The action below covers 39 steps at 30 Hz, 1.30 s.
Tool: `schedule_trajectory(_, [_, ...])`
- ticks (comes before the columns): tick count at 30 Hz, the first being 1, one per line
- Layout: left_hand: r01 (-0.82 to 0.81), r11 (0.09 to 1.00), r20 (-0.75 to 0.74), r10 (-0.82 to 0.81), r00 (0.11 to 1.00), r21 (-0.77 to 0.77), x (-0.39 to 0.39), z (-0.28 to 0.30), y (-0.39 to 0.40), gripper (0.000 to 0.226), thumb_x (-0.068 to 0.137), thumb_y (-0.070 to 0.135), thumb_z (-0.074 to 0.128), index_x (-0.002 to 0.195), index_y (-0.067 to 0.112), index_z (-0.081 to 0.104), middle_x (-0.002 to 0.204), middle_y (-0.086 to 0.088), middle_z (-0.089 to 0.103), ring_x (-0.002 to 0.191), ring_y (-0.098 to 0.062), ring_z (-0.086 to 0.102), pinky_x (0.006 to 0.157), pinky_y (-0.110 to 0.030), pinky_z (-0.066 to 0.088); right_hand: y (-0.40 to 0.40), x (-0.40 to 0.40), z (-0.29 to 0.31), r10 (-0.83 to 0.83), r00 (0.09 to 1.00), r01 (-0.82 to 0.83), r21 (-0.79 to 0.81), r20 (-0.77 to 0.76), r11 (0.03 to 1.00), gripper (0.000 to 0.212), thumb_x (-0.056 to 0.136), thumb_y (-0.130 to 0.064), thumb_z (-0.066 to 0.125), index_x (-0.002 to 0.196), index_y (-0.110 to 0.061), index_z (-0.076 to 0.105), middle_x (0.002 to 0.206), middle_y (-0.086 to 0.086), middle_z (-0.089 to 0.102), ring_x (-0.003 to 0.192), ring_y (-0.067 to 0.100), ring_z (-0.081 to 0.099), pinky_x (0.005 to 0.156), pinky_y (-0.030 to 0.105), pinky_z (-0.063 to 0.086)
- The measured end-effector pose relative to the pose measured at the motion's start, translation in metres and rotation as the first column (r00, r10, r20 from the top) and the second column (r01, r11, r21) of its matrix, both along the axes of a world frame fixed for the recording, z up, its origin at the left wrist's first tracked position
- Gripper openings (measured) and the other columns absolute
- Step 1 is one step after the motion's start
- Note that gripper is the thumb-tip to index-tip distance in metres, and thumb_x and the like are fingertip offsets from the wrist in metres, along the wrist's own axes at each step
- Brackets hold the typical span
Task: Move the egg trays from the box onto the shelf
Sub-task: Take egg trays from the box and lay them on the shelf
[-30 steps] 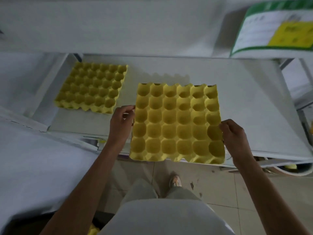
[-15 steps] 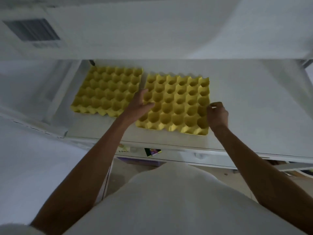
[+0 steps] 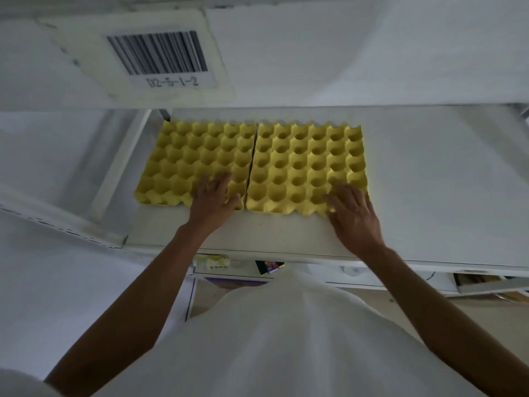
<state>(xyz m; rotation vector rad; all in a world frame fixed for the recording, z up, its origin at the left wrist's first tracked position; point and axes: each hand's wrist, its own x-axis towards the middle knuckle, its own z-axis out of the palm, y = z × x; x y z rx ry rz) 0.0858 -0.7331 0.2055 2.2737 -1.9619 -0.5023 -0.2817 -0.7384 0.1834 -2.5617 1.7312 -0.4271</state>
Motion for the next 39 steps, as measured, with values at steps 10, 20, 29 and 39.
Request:
schedule_trajectory(10, [-0.003,0.999,0.001,0.003,1.0,-0.051,-0.002,-0.002,-0.003,0.064,0.105,0.047,0.045,0.163,0.026,0.028,0.16,-0.008,0.049,0.16,-0.038,0.024,0.13,-0.056,0.017,-0.114,0.036,0.036,-0.084,0.991,0.104,0.206,-0.103,0.973,0.043,0.097,-0.022,0.062,0.14,-0.023,0.057,0.152,0.003,0.05,0.149,0.027,0.031,0.097,0.05,0.051])
schedule_trajectory(20, [0.032,0.998,0.054,-0.029,0.998,-0.052,-0.006,0.011,0.002,0.07,0.103,0.047,0.054,0.164,0.02,0.03,0.168,-0.011,0.034,0.158,-0.041,0.024,0.126,-0.058,0.024,-0.092,0.044,0.046,-0.023,0.999,0.029,0.161,-0.036,0.987,0.061,0.096,-0.019,0.063,0.154,-0.02,0.041,0.167,0.01,0.028,0.156,0.032,0.023,0.124,0.049,0.026])
schedule_trajectory(29, [-0.216,0.941,-0.019,0.219,0.976,-0.26,-0.055,0.015,0.109,0.07,0.096,0.03,0.062,0.159,0.009,0.038,0.166,-0.016,0.038,0.153,-0.038,0.037,0.116,-0.056,0.04,0.028,0.062,0.048,0.377,0.915,-0.393,0.109,0.142,0.913,0.048,0.096,-0.019,0.062,0.143,-0.013,0.058,0.16,0.013,0.043,0.15,0.031,0.039,0.123,0.045,0.032])
schedule_trajectory(39, [-0.813,0.578,-0.076,0.816,0.573,0.071,-0.266,-0.051,0.38,0.07,0.092,0.028,0.069,0.153,-0.001,0.047,0.156,-0.024,0.049,0.143,-0.043,0.049,0.117,-0.048,0.033,0.182,0.045,0.021,0.86,0.508,-0.827,0.302,0.04,0.475,0.049,0.086,-0.022,0.067,0.131,-0.003,0.063,0.135,0.021,0.062,0.128,0.038,0.057,0.106,0.043,0.043])
